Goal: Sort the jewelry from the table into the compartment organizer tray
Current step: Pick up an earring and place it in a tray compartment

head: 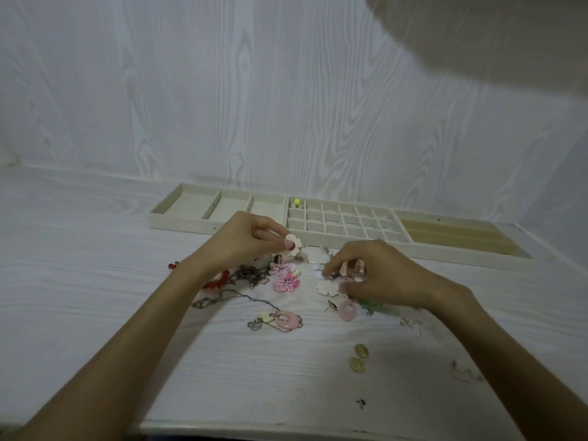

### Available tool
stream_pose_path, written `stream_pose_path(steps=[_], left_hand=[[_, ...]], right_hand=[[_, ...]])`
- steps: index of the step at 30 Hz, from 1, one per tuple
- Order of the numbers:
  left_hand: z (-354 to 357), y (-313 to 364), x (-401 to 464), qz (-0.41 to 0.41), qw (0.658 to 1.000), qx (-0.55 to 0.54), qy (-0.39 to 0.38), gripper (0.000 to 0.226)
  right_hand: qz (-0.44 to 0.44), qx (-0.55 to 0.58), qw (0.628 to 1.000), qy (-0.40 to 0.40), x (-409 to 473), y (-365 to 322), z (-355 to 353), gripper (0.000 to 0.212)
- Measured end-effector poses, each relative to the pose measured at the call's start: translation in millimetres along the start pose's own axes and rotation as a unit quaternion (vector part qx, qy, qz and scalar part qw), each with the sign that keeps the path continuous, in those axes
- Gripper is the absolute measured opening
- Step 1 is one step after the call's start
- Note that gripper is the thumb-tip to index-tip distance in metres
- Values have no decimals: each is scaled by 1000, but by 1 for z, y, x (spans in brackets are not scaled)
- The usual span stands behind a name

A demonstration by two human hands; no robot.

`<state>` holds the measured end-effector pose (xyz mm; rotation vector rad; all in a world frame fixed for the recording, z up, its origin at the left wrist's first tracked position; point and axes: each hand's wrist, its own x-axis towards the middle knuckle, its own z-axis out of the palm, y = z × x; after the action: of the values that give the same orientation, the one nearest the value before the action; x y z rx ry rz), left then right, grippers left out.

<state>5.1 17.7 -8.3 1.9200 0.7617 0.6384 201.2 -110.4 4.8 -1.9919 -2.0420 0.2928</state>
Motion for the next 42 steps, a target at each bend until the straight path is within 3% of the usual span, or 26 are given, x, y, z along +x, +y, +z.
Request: stream_pose_path(steps=[6,9,11,16,25,34,37,40,42], left_hand=[[-6,-2,1,-36,998,27,-43,14],[-13,1,0,-40,999,-1,-6,14],[-21,3,-1,-33,998,-41,38,14],[-26,6,-4,-22,994,-107,19,13],[-21,10,-2,-26,990,-136,16,18],[-57,18,-19,15,977,-191,89,19],[-72,22,-30,-1,986,-151,77,22],[-74,17,-39,-54,995,-81,33,23],[-67,7,-45,-84,994,-61,17,22]], right_hand=[[-48,79,996,-10,-1,-32,7,21],[-83,36,994,-59,-2,-50,25,36],[-98,0,993,-73,-1,-52,30,32],[8,138,990,-35,5,-22,2,20],[95,46,994,37,12,37,-36,23],[24,76,997,2,17,0,-9,20],[-6,71,997,-5,27,-22,-5,22],[-4,181,984,-3,42,-48,-5,21],[18,298,953,-55,50,-67,-3,25]])
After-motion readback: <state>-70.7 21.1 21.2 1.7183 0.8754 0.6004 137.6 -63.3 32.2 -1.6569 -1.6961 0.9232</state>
